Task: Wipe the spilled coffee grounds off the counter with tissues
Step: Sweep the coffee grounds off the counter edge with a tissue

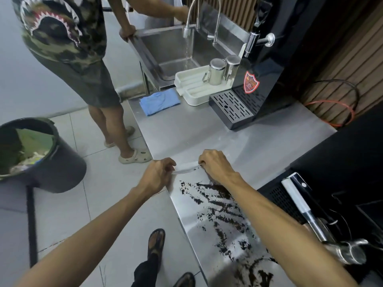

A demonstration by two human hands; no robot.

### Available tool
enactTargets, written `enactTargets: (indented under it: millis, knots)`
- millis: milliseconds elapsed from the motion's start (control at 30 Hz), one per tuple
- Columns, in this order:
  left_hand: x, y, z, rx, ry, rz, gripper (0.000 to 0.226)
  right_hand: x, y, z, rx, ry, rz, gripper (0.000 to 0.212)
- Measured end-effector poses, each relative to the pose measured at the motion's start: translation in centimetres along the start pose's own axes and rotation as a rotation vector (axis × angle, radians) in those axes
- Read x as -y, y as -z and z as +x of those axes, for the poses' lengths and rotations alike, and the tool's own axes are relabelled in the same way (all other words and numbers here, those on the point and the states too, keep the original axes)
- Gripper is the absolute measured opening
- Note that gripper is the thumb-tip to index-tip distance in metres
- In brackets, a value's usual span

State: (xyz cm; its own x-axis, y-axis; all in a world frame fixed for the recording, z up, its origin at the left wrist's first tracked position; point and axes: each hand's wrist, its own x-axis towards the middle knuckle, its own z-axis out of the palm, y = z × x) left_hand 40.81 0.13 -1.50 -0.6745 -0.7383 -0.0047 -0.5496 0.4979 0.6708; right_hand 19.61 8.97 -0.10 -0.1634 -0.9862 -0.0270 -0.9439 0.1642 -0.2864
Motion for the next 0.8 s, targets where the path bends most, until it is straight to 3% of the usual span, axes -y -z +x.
enactTargets:
  millis: [233,333,467,667,800]
  knots:
    - [-2.1,-2.8,-6.5,-0.002,-0.002,-0.168,0.025,-2.3,0.0,-3.2,0.075,0.202,-0.004,0.012]
    - [-4.9,-5.1,-8.2,0.01,0.007,-0.264,0.026,-3.3,1.2,-4.1,0.11,0.218,-0.003,0.013]
    - [-6.3,-5.4,-8.9,-0.091,0.066,-0.339,0.026,-3.0,2.0,-3.7,0.11,0.207,0.033,0.012]
    - [-4.0,-2.4,-8.0,-0.291,0.202,-0.319,0.03,0.5,1.3,-0.3,0.077,0.255,0.006,0.013]
    - [-2.5,-2.4,-7.7,-0.273,0.185,-0.202,0.036,1.1,-0.2,1.1,0.054,0.267,-0.035,0.012]
